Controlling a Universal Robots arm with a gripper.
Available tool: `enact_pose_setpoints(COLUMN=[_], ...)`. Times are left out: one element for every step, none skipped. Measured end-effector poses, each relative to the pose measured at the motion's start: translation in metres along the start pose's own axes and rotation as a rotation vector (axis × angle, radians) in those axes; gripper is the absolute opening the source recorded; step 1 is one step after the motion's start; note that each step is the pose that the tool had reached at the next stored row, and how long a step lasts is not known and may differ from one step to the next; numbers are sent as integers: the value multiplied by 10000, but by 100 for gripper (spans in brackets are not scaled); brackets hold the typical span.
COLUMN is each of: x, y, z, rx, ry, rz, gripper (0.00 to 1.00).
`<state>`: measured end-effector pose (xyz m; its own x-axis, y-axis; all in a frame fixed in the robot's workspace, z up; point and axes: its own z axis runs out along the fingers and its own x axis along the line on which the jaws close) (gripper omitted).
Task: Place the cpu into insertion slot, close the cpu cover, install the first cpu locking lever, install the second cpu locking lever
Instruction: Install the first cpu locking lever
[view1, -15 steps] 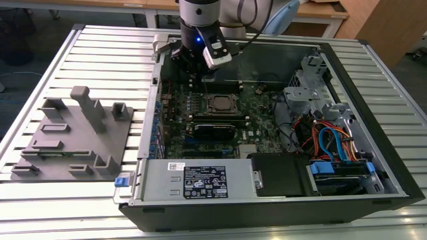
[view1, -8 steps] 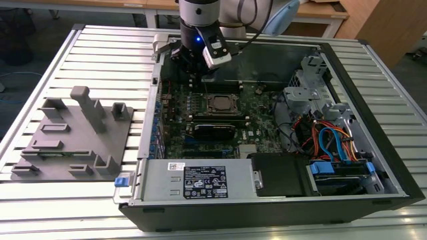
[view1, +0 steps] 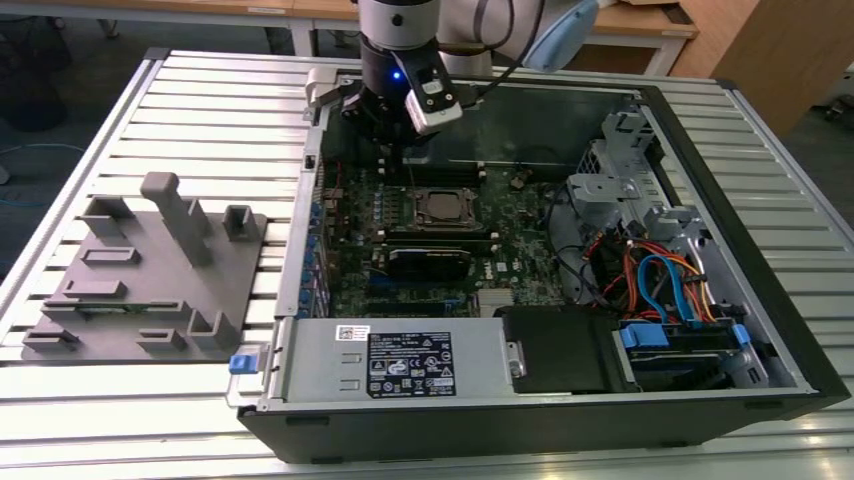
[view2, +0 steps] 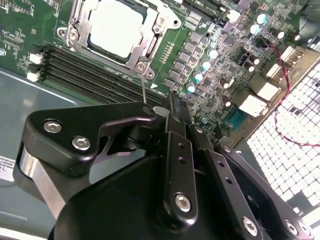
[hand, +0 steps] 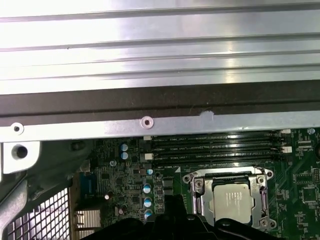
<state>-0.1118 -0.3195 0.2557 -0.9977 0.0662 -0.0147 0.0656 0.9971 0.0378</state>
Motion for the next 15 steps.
enact_pose_setpoints(x=[0,0,0,0,0,1,1,1,1,0,-4,-10,-19,-29,-38], y=[1,4,6,7,7,7,11,19,20,21,22,23,24,25,27], z=[0,1,1,1,1,1,1,2,2,2,2,2,3,2,3], rx=[-2,-4,-3,-4,-4,-5,-4,-4,-4,-3,-4,-4,-5,-3,-4], ry=[0,0,0,1,0,0,1,0,0,0,1,0,0,1,0], rz=[-1,-1,-1,-1,-2,-1,-1,-1,-1,-1,-1,0,-1,-1,-1], gripper=[11,11,11,11,11,11,11,11,11,11,11,11,11,11,11])
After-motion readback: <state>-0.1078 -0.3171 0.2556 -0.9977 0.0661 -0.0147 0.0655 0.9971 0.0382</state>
